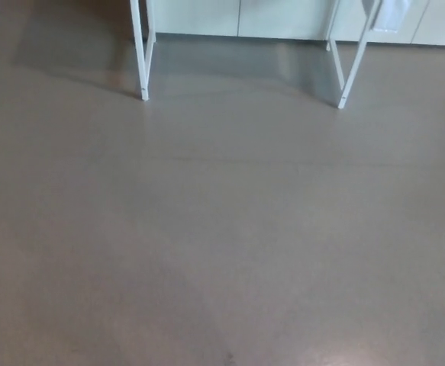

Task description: The robot walk towards a table in front and uses its left hand to pick up the pot from the base and places it on the table

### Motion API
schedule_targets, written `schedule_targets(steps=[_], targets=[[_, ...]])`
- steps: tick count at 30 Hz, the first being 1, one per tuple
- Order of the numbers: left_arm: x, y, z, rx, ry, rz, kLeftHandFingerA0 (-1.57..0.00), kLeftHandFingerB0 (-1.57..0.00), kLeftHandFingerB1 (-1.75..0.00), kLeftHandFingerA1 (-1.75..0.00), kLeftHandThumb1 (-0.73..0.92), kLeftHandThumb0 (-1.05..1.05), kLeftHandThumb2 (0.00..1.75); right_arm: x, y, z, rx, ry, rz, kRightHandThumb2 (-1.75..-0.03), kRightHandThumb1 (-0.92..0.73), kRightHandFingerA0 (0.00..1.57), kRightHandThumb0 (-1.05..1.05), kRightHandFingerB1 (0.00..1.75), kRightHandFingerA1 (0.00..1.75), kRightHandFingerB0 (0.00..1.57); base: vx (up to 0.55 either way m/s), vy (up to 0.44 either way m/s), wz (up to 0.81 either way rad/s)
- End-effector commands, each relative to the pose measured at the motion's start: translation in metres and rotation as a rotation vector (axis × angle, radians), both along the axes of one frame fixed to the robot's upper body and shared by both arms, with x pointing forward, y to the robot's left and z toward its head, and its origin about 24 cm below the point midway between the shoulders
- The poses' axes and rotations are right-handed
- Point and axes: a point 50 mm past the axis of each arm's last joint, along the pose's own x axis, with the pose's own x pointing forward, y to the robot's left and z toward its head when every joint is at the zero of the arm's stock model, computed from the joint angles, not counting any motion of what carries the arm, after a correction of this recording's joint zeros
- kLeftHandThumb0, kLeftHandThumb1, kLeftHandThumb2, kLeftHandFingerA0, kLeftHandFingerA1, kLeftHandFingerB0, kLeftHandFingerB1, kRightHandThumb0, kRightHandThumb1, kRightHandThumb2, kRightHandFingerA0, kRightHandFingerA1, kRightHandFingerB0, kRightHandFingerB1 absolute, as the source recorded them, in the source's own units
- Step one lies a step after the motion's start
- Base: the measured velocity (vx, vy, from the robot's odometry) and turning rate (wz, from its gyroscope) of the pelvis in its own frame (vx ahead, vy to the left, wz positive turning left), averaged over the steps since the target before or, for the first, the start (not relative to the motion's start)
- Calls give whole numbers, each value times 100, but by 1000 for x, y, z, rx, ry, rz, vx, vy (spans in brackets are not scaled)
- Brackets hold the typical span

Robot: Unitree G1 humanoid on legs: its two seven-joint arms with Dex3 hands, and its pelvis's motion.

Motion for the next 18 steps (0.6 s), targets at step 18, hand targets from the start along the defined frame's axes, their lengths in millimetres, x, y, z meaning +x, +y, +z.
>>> schedule_targets(steps=[18], targets=[[-5,-2,0,3,-7,-7,-27,-15,-47,-54,33,-17,80,-1,-6,2,-29,-10,18,-80,-24,69,-72,71,84,41,168,-108,8]])
